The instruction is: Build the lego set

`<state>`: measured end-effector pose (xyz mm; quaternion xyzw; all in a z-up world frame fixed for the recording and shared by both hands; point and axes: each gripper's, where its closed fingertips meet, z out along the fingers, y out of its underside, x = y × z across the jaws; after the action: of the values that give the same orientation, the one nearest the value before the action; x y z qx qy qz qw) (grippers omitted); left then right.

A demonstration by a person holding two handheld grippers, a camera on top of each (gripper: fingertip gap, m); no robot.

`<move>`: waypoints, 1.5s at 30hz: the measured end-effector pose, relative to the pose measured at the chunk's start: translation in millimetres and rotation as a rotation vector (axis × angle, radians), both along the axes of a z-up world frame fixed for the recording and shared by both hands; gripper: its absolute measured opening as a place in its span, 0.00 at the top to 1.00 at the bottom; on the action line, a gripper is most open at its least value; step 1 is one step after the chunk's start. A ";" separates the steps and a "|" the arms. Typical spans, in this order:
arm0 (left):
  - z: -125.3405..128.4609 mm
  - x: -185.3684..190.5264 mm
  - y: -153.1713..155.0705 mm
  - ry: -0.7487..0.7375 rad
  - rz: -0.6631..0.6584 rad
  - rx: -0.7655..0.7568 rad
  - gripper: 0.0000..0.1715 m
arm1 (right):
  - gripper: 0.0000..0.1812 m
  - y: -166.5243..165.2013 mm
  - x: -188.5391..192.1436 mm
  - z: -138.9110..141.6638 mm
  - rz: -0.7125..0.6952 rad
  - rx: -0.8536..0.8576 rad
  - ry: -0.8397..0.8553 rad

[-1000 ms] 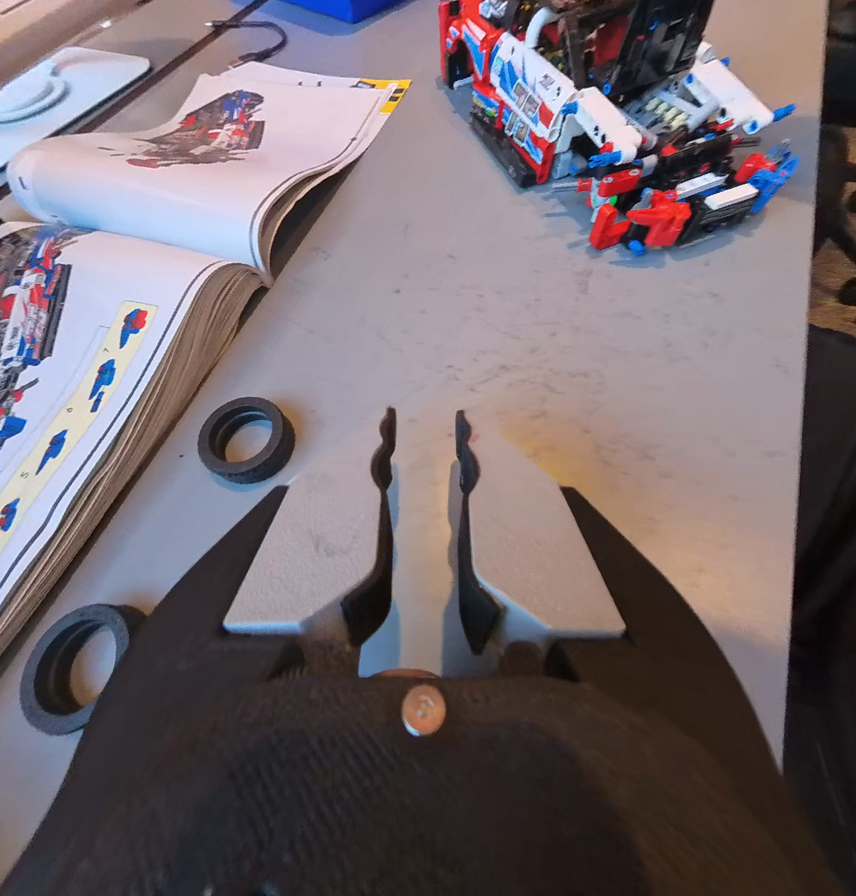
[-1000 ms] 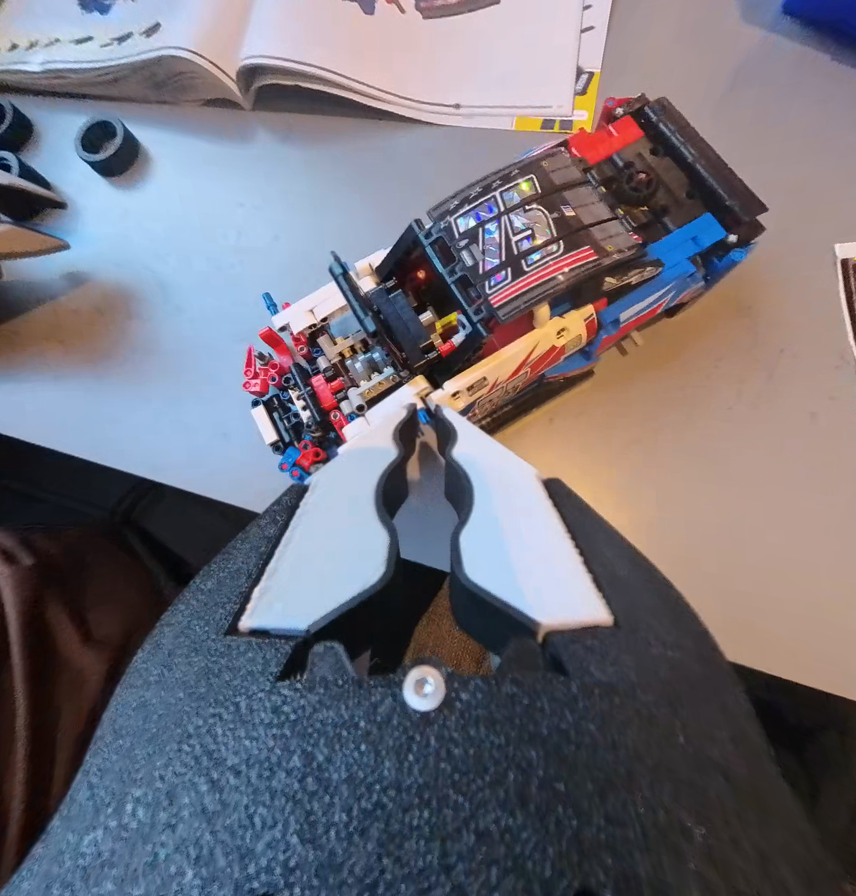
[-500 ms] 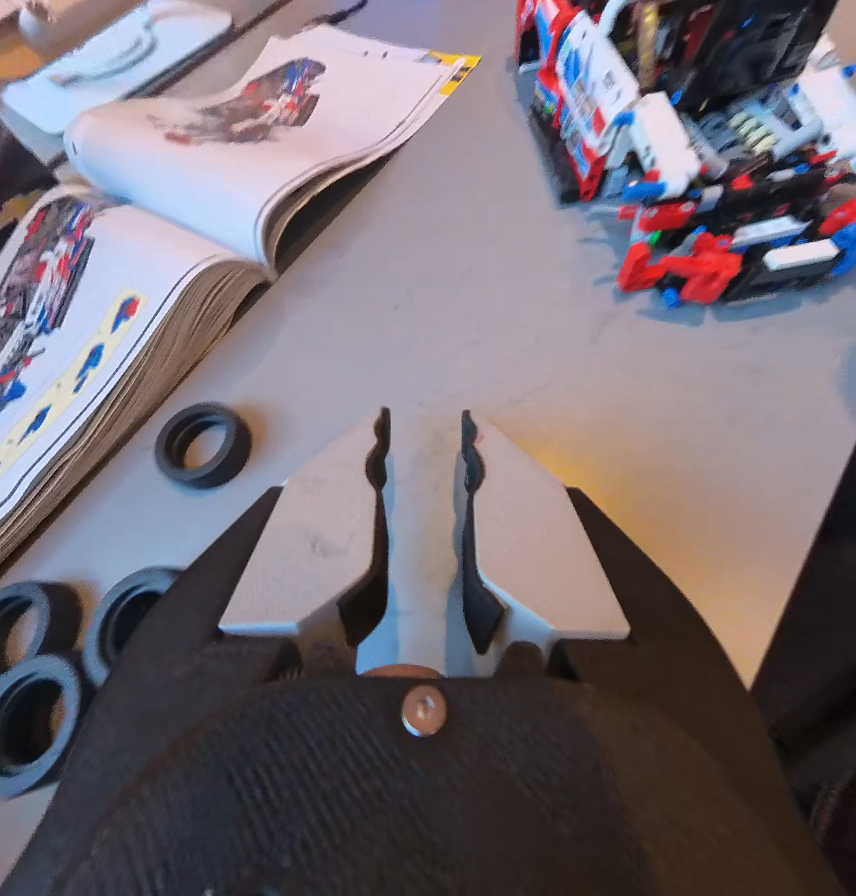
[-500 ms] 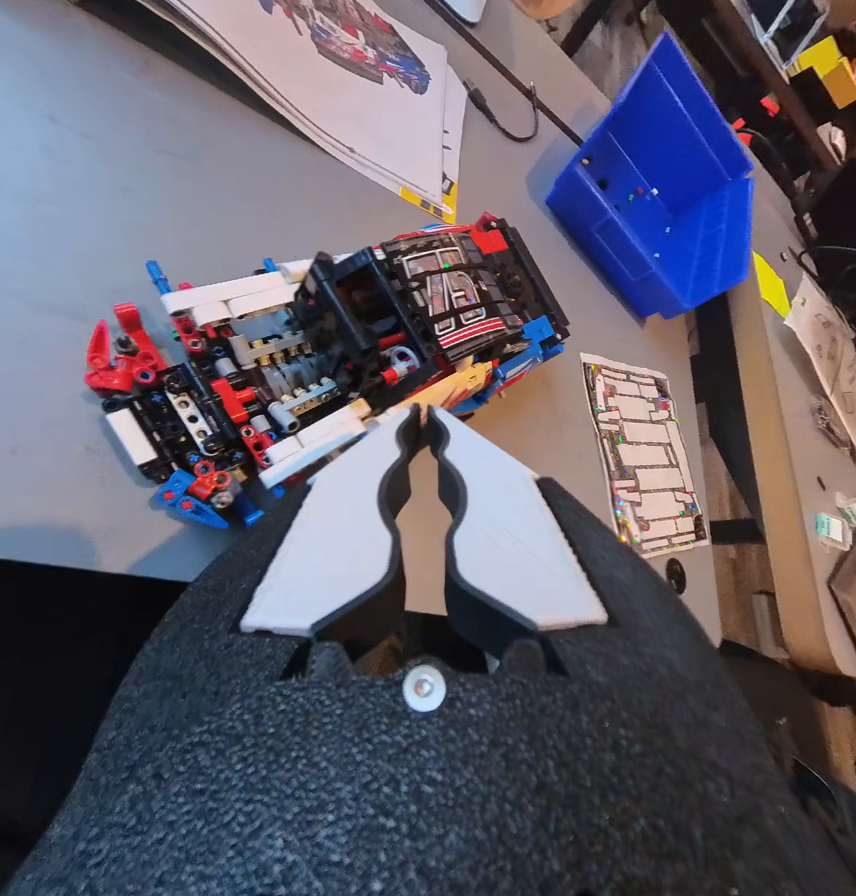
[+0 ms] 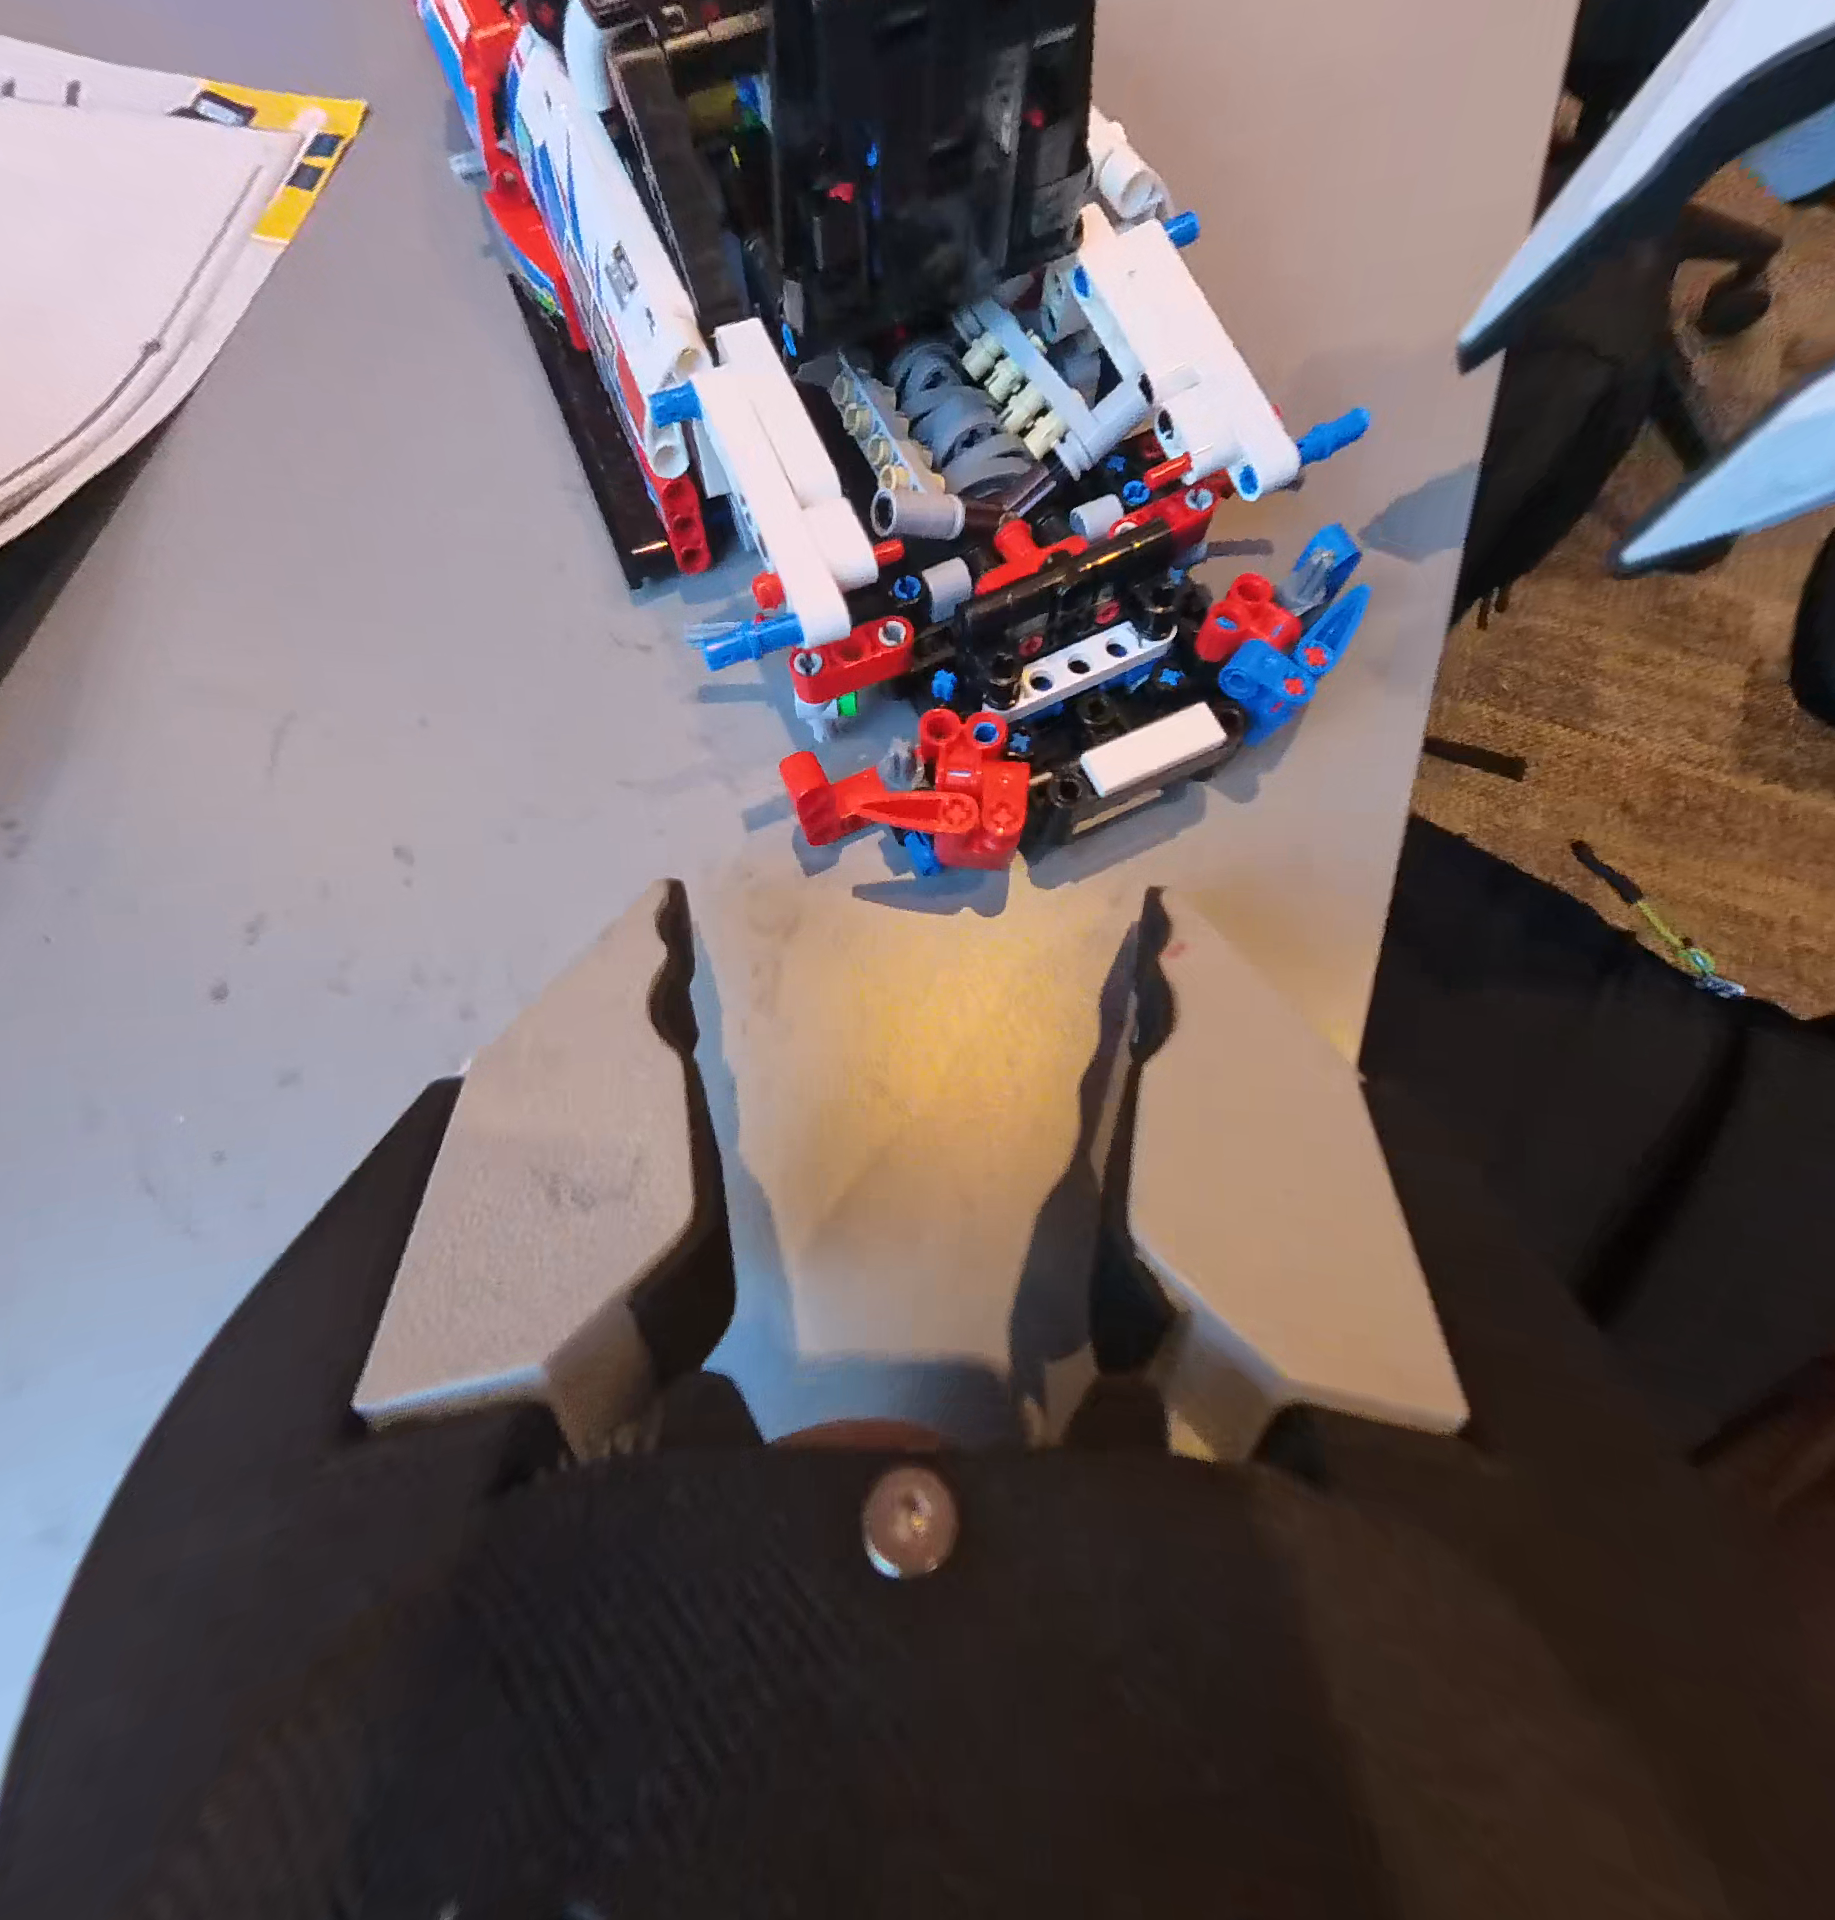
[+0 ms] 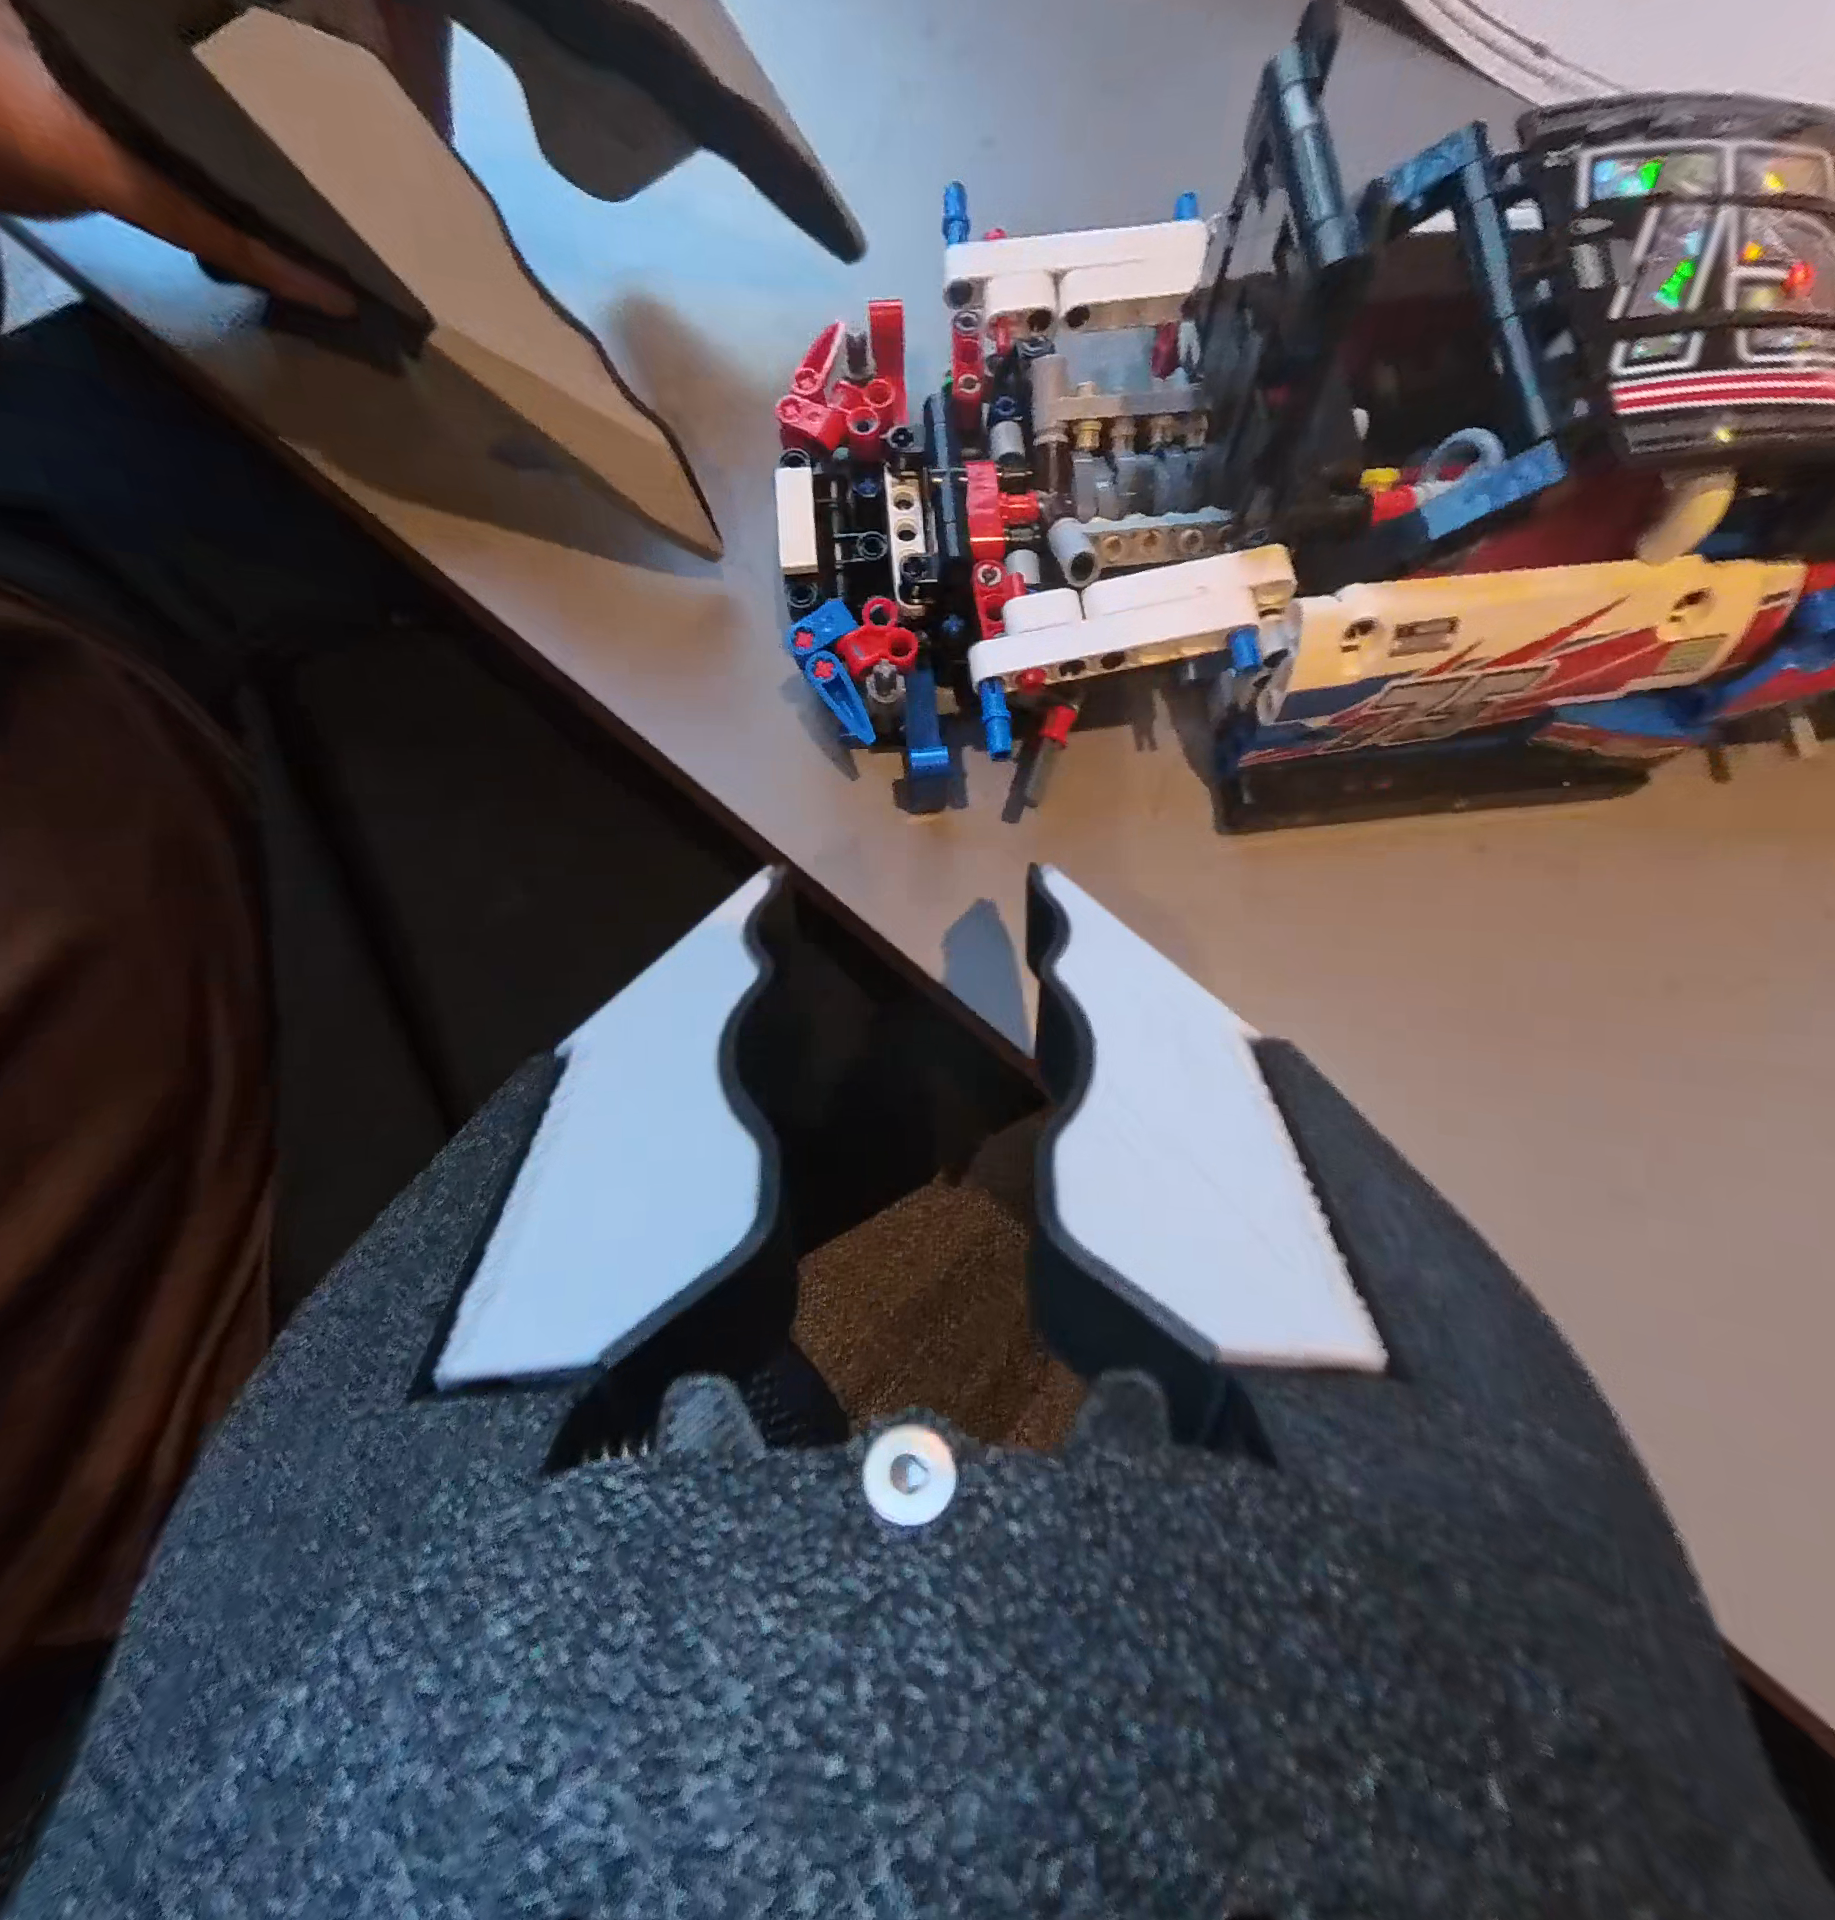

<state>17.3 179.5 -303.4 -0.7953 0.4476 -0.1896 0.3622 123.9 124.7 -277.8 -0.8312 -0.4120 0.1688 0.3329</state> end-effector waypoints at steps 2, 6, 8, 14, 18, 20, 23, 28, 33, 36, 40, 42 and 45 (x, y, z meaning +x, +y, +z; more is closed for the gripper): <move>-4.3 0.2 2.1 0.026 -0.004 -0.011 0.51 | 0.74 6.3 -6.2 -7.2 0.027 -0.004 -0.005; -4.9 -2.4 10.6 0.031 0.014 -0.010 0.54 | 0.71 18.7 -17.8 -18.4 0.054 -0.022 -0.023; -4.9 -8.3 16.2 0.038 0.035 0.000 0.55 | 0.69 21.3 -20.2 -20.2 0.062 -0.017 -0.043; -0.3 -46.3 24.8 0.034 0.102 0.042 0.57 | 0.69 26.3 -42.3 -20.2 0.061 0.019 -0.012; 2.0 -89.2 21.7 0.050 0.151 0.082 0.57 | 0.68 26.9 -47.4 -20.0 0.068 0.064 -0.027; 2.4 -114.1 19.1 0.067 0.181 0.102 0.58 | 0.67 23.0 -43.9 -13.7 0.081 0.093 -0.001; 8.0 -140.9 14.6 0.027 0.220 0.109 0.58 | 0.67 23.6 -33.0 3.4 0.070 0.162 0.084; 22.0 -150.1 11.7 -0.114 0.230 0.084 0.61 | 0.66 38.6 -16.9 35.9 -0.001 0.277 0.243; 20.2 -147.6 5.3 -0.059 0.202 0.133 0.60 | 0.67 50.1 -7.1 41.0 -0.054 0.365 0.253; 19.3 -146.4 -0.4 -0.034 0.187 0.155 0.60 | 0.65 59.0 0.0 33.1 -0.095 0.347 0.259; 17.4 -142.2 -4.4 -0.027 0.146 0.149 0.64 | 0.65 73.6 9.2 27.2 -0.150 0.318 0.292; 14.8 -140.7 -5.5 -0.019 0.132 0.133 0.64 | 0.65 80.9 14.7 25.0 -0.182 0.315 0.293; 13.8 -139.6 -6.4 -0.015 0.121 0.129 0.64 | 0.64 89.8 24.1 23.3 -0.234 0.325 0.282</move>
<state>-122.3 173.1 -289.6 -0.7946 0.4071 -0.1440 0.4267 148.0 214.6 -254.5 -0.7770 -0.2842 0.1751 0.5337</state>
